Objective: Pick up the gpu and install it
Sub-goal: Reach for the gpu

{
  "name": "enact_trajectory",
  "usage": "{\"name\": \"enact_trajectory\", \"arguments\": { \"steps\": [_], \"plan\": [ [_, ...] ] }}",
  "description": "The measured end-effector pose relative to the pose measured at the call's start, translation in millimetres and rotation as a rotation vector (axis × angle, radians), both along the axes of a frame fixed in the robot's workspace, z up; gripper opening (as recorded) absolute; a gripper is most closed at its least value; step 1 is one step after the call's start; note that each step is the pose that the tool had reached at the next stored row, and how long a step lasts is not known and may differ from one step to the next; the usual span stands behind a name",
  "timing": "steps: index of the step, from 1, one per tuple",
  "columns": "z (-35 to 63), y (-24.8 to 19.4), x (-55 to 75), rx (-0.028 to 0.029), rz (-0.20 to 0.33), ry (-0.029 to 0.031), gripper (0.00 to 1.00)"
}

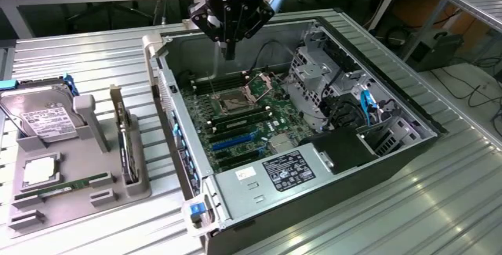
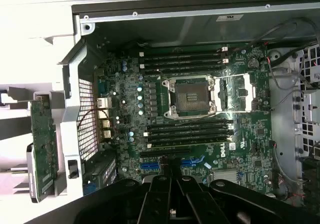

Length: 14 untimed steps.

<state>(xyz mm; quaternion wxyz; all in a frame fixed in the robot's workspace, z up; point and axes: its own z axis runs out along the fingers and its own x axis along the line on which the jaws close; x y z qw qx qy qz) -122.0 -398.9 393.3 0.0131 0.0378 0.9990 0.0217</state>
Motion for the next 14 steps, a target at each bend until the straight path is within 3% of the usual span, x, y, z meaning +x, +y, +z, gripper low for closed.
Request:
{"name": "enact_trajectory", "arguments": {
  "steps": [4,14],
  "plan": [
    [0.1,-0.8,-3.2,-0.0001,0.000,0.0000,0.11],
    [-0.3,-7.9,-63.3,0.0000,0.000,-0.0001,0.11]
  ]
}}
